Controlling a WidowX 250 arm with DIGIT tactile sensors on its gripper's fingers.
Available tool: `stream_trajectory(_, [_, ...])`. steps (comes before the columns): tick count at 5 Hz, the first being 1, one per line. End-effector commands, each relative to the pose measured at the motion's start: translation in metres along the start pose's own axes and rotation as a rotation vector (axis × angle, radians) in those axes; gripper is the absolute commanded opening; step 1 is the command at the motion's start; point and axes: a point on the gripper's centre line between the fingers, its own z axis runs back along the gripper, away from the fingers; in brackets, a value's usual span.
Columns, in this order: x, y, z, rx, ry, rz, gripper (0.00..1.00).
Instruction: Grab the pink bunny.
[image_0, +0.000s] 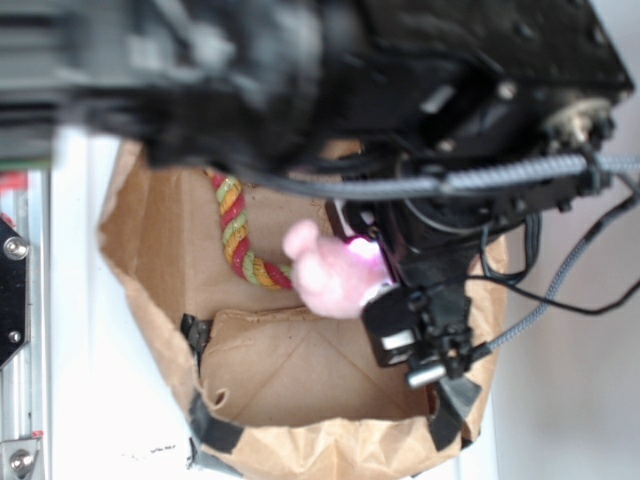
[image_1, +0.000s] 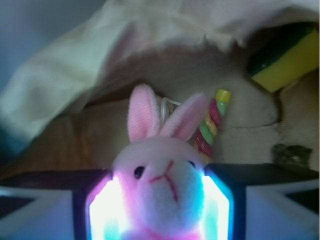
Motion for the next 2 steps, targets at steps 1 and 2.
stream_trajectory(1, [-0.019,-0.012,0.054,0.078,-0.238,-0.186,0.0])
stream_trajectory(2, [-0.026,-0.013,0.066,0.084,-0.257,-0.198,0.0])
